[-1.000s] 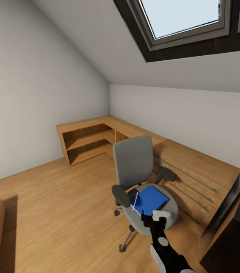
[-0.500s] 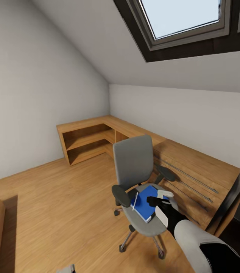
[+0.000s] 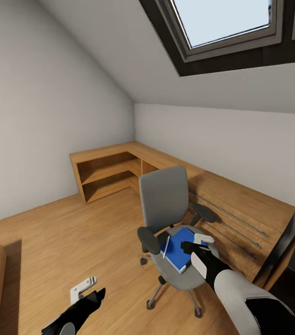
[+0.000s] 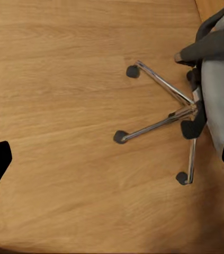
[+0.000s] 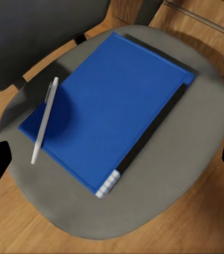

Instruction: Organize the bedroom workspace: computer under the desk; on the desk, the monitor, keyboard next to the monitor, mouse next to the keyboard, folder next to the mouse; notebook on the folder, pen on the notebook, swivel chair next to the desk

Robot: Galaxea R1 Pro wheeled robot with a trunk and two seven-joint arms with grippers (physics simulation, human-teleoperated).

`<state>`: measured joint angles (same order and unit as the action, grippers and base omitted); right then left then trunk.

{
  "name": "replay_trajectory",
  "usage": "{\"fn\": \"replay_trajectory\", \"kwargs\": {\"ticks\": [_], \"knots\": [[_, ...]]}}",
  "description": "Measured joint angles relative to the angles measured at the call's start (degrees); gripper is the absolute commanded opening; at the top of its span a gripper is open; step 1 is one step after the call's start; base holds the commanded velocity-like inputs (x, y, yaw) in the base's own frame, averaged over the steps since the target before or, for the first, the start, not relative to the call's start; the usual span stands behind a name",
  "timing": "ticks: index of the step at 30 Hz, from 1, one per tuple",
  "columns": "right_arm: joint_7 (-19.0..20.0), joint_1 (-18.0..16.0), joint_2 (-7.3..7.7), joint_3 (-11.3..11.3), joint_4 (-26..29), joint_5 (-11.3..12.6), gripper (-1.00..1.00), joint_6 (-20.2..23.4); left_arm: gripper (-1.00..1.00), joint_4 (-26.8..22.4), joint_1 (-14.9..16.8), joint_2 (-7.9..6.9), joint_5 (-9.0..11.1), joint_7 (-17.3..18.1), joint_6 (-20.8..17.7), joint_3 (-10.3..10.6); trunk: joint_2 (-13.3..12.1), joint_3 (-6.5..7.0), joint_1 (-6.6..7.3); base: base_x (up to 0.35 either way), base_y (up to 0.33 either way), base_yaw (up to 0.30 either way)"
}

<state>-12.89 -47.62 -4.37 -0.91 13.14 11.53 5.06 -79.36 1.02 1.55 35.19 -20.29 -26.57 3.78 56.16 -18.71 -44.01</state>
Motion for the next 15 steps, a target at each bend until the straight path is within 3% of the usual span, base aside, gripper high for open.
{"fn": "replay_trajectory", "kwargs": {"ticks": [3, 6, 8, 15], "knots": [[-0.01, -0.01, -0.06, -0.01, -0.01, 0.25, 1.00, -0.04, 1.00, -1.29, -0.01, 0.02, -0.88, -0.03, 1.81, 0.58, 0.00, -0.02, 0.00, 0.000, 0.000, 0.139], [-0.06, -0.01, -0.09, -0.07, -0.02, 0.46, 1.00, -0.03, 1.00, -3.61, -0.02, 0.04, -5.83, -0.31, 3.59, 2.85, 0.00, -0.09, 0.00, 0.000, 0.000, 0.229], [-0.05, -0.01, -0.05, -0.11, -0.02, 0.49, 1.00, -0.05, 1.00, -4.03, -0.02, 0.04, -7.82, -0.41, 3.94, 3.36, 0.00, -0.15, 0.00, 0.010, 0.000, 0.242], [-0.02, 0.00, -0.03, -0.17, 0.00, 0.52, 1.00, -0.18, 1.00, -4.05, -0.01, 0.12, -8.86, -0.53, 4.09, 3.72, 0.01, -0.28, 0.03, 0.193, 0.000, 0.087]]}}
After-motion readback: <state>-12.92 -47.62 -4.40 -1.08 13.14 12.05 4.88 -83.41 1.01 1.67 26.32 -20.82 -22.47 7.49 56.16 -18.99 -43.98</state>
